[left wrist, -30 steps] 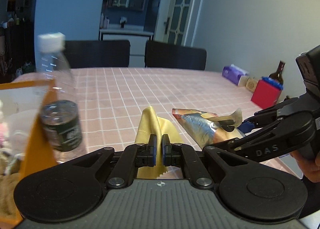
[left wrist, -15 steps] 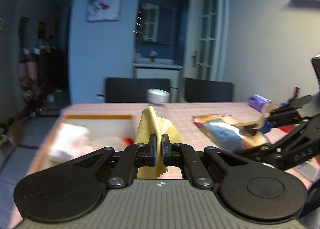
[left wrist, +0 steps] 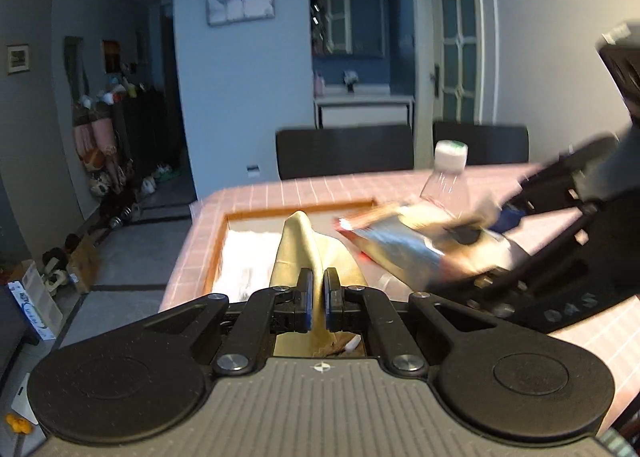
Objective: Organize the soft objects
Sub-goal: 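Lift the yellow cloth and snack packet and carry both over the box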
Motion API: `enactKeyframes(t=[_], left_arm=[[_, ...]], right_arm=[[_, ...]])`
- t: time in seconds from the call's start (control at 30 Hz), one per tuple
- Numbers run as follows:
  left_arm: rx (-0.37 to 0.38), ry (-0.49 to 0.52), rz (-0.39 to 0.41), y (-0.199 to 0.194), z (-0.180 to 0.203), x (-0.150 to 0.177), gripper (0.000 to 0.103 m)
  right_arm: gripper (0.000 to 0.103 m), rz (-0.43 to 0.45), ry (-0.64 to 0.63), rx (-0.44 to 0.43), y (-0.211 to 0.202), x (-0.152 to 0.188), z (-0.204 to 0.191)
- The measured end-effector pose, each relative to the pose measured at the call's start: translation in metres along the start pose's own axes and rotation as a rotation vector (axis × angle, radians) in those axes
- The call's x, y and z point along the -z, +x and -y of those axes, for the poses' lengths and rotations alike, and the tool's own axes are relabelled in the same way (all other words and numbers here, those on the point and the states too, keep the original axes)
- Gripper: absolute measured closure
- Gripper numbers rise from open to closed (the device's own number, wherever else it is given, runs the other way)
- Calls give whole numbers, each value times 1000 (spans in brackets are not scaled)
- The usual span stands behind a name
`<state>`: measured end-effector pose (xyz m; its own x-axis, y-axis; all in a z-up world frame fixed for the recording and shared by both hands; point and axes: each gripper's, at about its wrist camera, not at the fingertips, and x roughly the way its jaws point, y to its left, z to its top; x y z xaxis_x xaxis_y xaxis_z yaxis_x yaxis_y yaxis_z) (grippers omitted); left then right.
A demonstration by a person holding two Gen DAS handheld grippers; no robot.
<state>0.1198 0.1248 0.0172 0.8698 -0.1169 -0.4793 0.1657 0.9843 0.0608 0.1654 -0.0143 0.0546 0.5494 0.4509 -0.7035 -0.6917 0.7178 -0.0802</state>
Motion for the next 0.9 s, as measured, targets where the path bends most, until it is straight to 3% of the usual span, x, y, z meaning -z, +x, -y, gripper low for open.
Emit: enactKeyframes(t=[0.2,0.43,0.77,0.9], left_arm=[[45,7,-127,36,-21,13,98],[66,-7,-210,58,-36,27,97],[70,4,-294,76,-30,36,97],[68,9,-338,83,-30,38,92]], right_arm=[[44,-116,-46,1,49,-11,-4],[43,-216,-112,18,88,-15,-15],[42,-295,-150,-1,120,-6,-24],[35,-295,-165,-3,124,-5,-23]])
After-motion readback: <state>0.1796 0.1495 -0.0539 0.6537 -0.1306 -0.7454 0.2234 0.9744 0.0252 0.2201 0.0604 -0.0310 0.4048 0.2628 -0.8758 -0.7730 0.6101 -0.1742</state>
